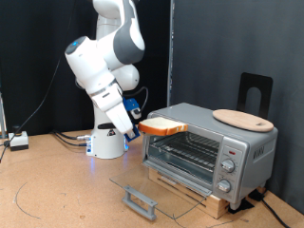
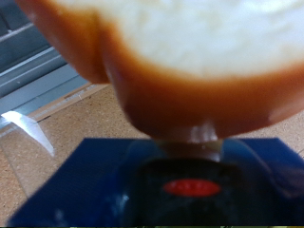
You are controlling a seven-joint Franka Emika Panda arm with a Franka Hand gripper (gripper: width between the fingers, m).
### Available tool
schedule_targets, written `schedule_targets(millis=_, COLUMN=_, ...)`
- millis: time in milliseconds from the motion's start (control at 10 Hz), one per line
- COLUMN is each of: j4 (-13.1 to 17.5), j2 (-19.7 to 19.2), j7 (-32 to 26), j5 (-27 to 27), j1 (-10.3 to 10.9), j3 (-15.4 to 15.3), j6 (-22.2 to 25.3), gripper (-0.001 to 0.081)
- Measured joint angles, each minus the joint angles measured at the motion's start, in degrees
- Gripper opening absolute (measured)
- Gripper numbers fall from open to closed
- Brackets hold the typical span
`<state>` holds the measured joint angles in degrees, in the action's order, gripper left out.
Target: Make a piece of toast with the oven
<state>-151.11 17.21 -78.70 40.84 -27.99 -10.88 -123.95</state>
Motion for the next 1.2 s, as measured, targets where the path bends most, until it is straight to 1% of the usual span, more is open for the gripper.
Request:
schedule_targets(millis=200, j4=0.00, j2=-2.11, j7=-0.15, j5=1.92, j1=0.08, j3=-1.12, j6=-2.88, gripper=0.0398)
schedule_targets(millis=500, j4=0.02, j2=-4.65, j7=-0.51, j5=2.31, j1=0.45, j3=-2.95, j6=-5.82, gripper=0.0397)
schedule_targets(millis=700, j4=-0.38, j2=-5.51, j7=-1.15, j5=2.37, j1=1.35, j3=-4.68, j6=-7.71, gripper=0.0397)
schedule_targets(millis=1000, j4=-2.77, j2=-5.14, j7=-4.44, j5=3.21, j1=3.53, j3=-7.07, j6=-9.56, gripper=0.0397)
schedule_targets(millis=1200, j4=-5.18, j2=-4.57, j7=-5.23, j5=3.93, j1=4.79, j3=-8.68, j6=-12.29, gripper=0.0397)
